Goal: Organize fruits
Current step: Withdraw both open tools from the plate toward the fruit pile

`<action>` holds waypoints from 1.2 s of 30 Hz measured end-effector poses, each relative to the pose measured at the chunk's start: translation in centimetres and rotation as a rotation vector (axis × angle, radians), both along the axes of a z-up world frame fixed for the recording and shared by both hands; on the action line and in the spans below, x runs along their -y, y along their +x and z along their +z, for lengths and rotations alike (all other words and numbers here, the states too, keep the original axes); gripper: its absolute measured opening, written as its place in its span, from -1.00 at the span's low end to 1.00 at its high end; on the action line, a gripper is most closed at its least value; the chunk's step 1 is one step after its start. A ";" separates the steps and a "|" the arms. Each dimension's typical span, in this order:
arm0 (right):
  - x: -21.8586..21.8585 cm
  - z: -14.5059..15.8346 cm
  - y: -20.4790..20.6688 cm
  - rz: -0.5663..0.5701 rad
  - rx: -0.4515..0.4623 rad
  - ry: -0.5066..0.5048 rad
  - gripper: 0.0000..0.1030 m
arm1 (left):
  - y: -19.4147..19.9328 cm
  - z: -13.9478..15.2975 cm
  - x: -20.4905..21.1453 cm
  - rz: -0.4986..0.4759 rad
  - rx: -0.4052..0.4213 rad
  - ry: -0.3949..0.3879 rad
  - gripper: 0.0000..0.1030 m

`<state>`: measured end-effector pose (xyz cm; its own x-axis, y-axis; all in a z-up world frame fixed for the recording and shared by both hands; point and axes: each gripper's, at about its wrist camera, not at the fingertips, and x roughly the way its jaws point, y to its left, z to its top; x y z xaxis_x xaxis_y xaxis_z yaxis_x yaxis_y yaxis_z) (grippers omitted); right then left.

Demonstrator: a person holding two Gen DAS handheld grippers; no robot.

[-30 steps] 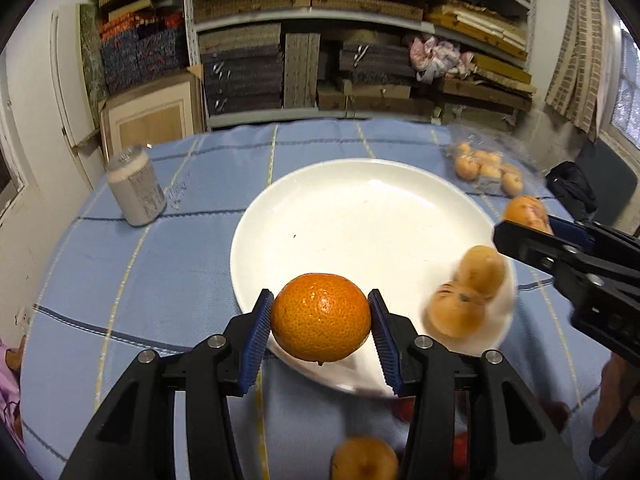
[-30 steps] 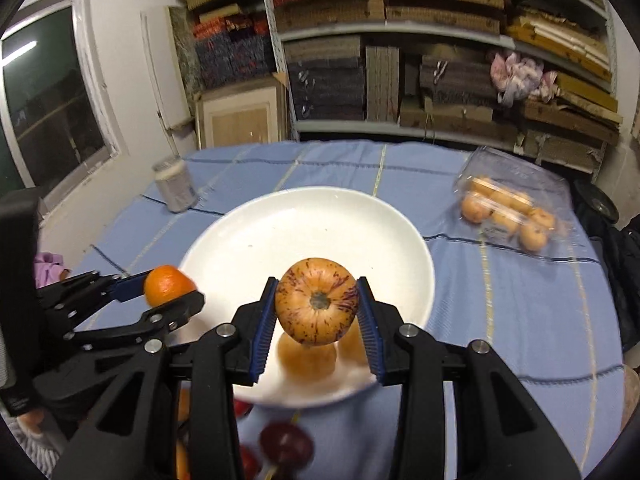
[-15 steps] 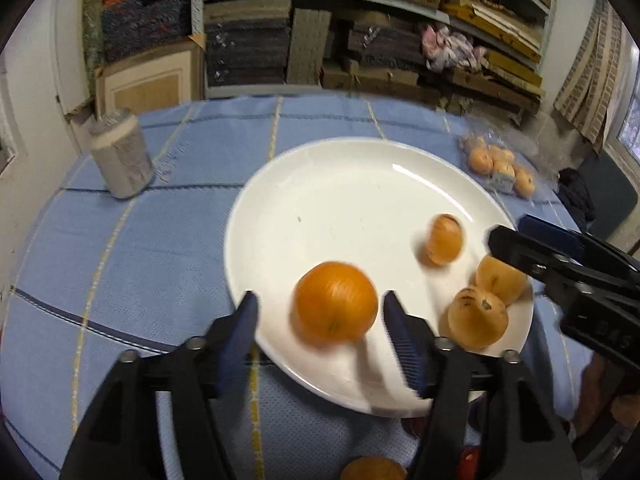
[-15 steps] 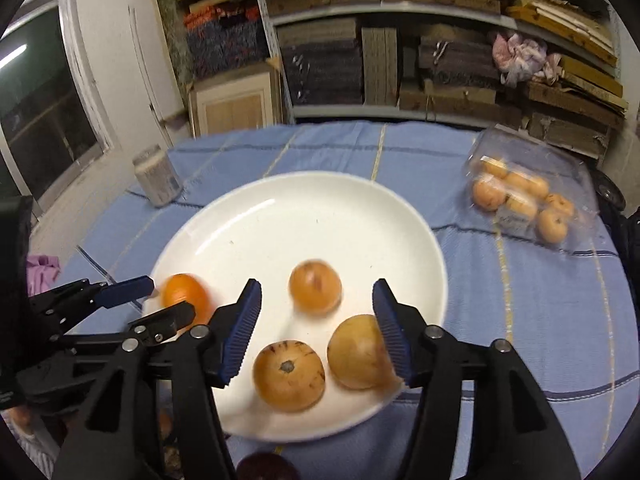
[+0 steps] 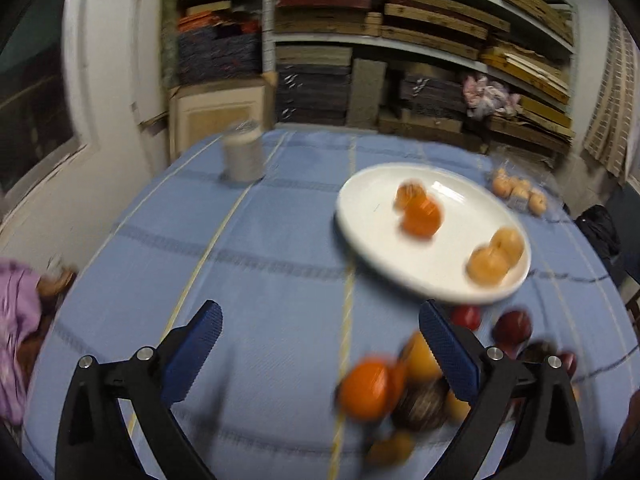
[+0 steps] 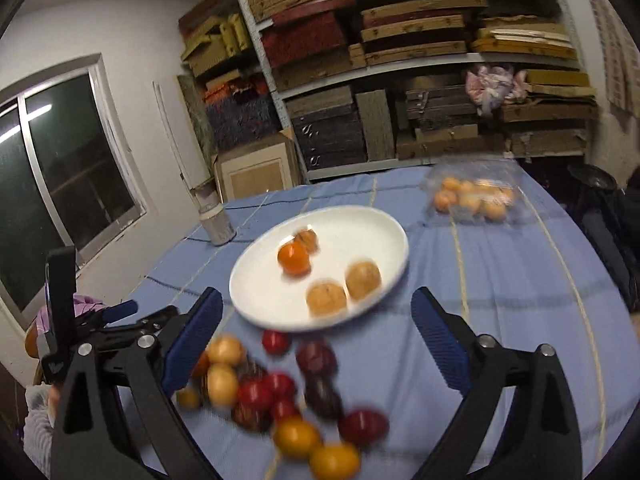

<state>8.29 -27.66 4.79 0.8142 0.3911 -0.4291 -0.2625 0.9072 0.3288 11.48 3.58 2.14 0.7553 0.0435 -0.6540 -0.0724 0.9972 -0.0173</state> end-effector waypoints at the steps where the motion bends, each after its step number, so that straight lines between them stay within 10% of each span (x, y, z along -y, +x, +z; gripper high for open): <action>1: 0.5 -0.8 -1.1 -0.014 0.000 0.012 0.82 | -1.0 -0.6 -0.4 0.008 -0.008 0.004 0.93; 19: 1.9 -5.7 -3.4 -0.057 -0.164 0.052 0.91 | -1.2 -3.7 2.6 -0.076 -0.054 0.180 0.93; 28: 1.6 -6.0 -3.0 -0.048 -0.193 0.044 0.91 | 0.5 -4.7 0.0 -0.054 -0.134 0.020 0.93; 36: 1.3 -6.2 -2.9 -0.045 -0.206 0.043 0.91 | 0.8 -5.2 0.5 -0.104 -0.126 0.028 0.93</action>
<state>5.41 -29.00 -1.40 0.7282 0.3781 -0.5717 -0.1457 0.9004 0.4100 12.30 3.10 -3.03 0.6686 -0.0110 -0.7435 0.0312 0.9994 0.0133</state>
